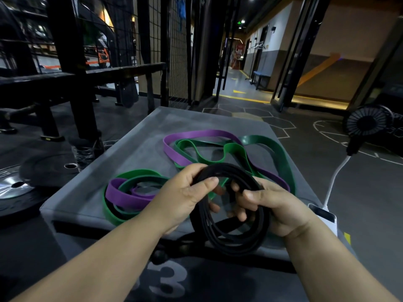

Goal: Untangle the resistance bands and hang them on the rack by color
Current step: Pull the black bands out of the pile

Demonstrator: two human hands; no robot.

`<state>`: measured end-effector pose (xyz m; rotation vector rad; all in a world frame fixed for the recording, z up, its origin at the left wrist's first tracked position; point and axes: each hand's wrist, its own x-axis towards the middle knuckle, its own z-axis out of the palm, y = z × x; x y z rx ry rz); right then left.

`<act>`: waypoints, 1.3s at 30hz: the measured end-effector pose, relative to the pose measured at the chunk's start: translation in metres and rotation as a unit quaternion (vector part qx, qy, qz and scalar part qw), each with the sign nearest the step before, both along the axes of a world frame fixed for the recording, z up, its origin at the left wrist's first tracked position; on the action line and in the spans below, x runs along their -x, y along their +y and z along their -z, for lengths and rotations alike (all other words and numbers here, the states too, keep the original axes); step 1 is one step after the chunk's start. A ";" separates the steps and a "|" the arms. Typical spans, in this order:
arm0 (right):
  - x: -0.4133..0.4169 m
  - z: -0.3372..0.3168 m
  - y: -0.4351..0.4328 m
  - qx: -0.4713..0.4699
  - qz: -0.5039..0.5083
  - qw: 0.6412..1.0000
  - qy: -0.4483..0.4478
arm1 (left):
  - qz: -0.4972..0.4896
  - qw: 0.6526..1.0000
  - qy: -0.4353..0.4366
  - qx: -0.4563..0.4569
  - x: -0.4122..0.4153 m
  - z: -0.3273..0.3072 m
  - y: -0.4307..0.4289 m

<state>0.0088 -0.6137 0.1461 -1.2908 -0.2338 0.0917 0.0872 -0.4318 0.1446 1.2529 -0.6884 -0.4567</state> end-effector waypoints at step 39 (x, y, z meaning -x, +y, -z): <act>-0.005 0.003 0.065 0.263 0.264 0.925 -0.077 | -0.142 0.980 -0.065 -0.125 0.003 -0.005 0.004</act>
